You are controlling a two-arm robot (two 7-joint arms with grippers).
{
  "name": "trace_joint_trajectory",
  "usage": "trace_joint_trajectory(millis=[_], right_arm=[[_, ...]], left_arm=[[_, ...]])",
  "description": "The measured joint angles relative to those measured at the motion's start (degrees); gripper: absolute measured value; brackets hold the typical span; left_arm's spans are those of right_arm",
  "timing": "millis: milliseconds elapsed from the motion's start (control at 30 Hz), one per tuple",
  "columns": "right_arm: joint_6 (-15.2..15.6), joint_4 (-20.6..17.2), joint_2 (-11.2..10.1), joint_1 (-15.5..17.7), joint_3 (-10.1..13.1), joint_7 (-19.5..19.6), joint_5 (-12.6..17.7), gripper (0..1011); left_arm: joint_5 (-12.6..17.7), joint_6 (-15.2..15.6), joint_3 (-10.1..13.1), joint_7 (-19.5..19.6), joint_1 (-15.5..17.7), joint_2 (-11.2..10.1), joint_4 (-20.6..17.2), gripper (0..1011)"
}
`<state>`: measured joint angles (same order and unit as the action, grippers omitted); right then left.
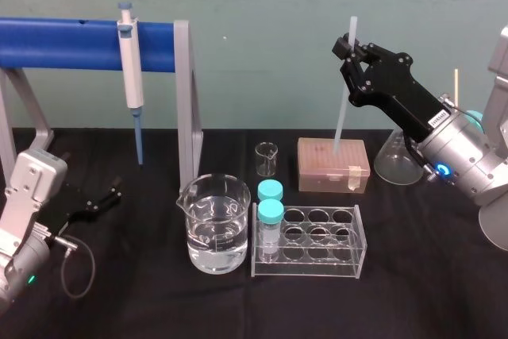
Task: Pick up the stirring rod with one hand, then place it down.
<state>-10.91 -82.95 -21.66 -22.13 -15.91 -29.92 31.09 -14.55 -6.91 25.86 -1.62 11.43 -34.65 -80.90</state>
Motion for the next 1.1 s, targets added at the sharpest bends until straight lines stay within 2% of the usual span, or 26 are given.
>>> trace_joint_trajectory(millis=[1100], right_arm=[[0.8, 0.5, -0.2, -0.4, -0.4, 0.0, 0.0, 70]], left_arm=[[0.0, 0.0, 0.0, 0.0, 0.0, 0.0, 0.0, 1000]])
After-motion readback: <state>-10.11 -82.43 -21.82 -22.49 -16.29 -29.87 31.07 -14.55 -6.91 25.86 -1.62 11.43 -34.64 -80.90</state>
